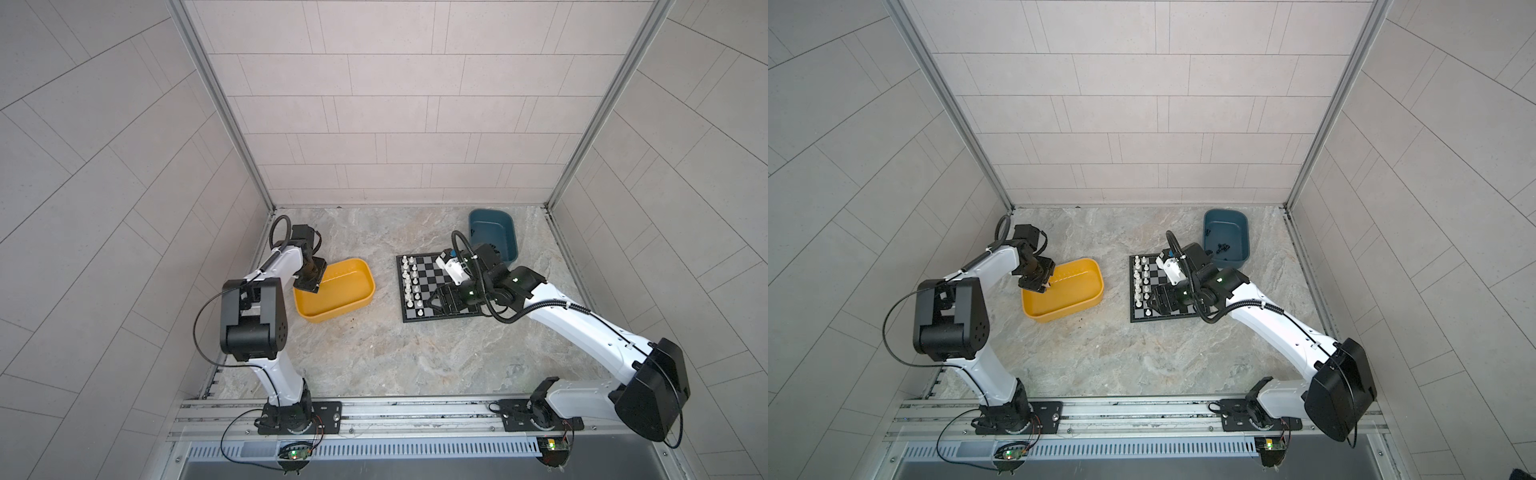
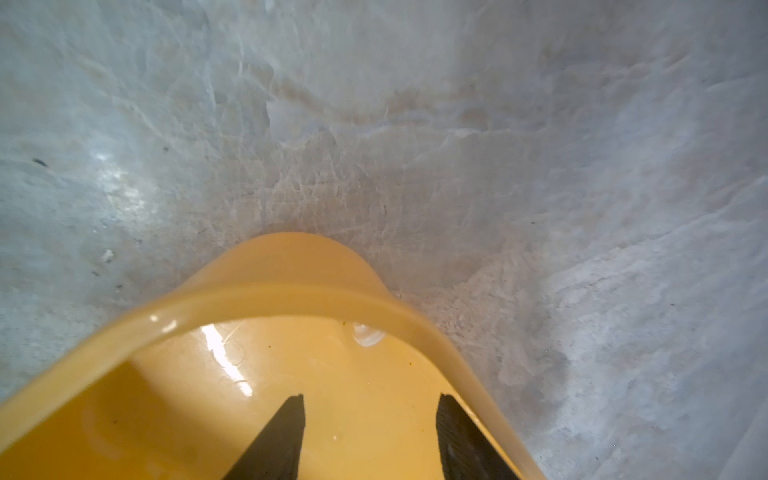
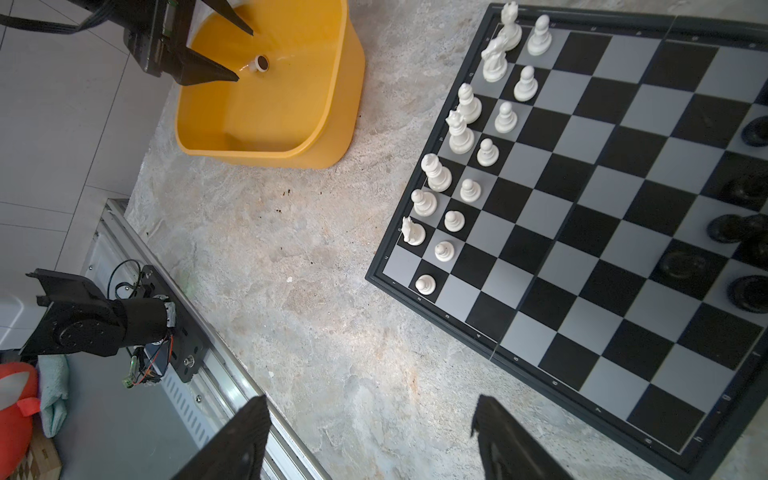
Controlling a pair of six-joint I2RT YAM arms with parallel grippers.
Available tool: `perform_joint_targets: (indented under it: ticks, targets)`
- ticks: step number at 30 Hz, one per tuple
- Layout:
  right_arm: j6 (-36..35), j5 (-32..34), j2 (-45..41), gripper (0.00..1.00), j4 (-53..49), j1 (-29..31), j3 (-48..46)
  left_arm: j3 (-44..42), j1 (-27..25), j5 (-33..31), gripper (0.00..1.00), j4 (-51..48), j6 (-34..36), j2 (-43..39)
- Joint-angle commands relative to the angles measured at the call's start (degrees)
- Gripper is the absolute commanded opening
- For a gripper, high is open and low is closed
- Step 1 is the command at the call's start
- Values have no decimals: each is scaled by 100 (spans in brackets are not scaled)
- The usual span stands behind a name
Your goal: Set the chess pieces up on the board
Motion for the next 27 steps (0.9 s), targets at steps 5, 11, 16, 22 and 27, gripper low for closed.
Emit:
perform_joint_targets:
  ticks: [5, 11, 16, 22, 27]
  targets:
    - [32, -62, -84, 78, 8, -20, -33, -12, 107, 22, 52, -29, -262, 156]
    - [29, -79, -99, 78, -8, -37, -64, -23, 108, -96, 48, 34, -348, 305]
    - [45, -101, -106, 78, -15, -46, -43, 33, 111, -90, 46, 38, -343, 543]
    - [63, -127, -93, 77, -31, -53, -70, -45, 128, -214, 43, 53, -287, 597]
    - [72, -139, -115, 76, -41, -69, -90, -41, 147, -324, 39, 3, -145, 568]
